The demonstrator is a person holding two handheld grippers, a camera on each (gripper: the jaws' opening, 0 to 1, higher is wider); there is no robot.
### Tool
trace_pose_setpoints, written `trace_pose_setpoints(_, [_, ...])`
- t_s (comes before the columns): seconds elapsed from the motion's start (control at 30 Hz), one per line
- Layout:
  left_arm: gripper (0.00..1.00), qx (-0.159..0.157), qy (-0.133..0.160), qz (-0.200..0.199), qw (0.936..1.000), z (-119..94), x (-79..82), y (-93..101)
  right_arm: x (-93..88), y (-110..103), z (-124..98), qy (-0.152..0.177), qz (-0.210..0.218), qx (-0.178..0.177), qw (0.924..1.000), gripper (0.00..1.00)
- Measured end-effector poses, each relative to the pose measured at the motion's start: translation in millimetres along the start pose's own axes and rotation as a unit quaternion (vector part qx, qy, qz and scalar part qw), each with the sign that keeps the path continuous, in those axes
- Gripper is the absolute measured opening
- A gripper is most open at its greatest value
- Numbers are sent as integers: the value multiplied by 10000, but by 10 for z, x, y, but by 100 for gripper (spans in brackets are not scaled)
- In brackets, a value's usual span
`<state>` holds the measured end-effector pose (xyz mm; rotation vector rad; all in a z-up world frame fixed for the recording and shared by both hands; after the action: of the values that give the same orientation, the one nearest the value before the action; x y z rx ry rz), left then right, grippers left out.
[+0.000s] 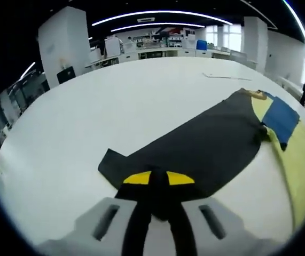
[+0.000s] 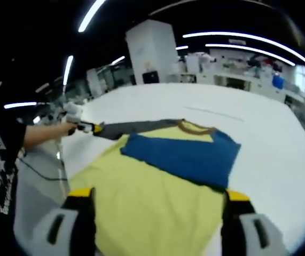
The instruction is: Fold the garment on the visible template until the final outline fits inside the template.
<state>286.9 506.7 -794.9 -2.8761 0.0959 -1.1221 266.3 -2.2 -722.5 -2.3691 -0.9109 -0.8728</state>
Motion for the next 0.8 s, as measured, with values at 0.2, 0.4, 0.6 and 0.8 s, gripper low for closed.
trace_pose_setpoints(0.2, [3,-19,37,198,9998,-52,37,31,-62,33,13,8,118,-78,9999,99])
trace_pose_setpoints(0.4, [3,-91,300,271,9991,-123,184,75,-118,21,13,-69,95,-137,9998,99])
trace_pose_setpoints(0.6, [2,-219,501,278,9981,-193,328,180,-135,-5,0,-91,11,-113,9999,99])
trace_pose_setpoints(0.8, [2,-345,659,286,9968,-238,454,298,-154,-34,-26,-127,-85,-100,9998,99])
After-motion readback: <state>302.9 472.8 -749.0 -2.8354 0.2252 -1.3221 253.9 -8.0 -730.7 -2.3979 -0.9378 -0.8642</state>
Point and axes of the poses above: the point that each gripper's makers call its tool centre point, and the gripper's own axes: z roughly forward along the fingers, y roughly to its right, x roughly out of its top, the point moved 7 cm from there along -z, roughly backward along the fingers, and after that the axes turned 8 degrees about -y, right-handed, at the moved point
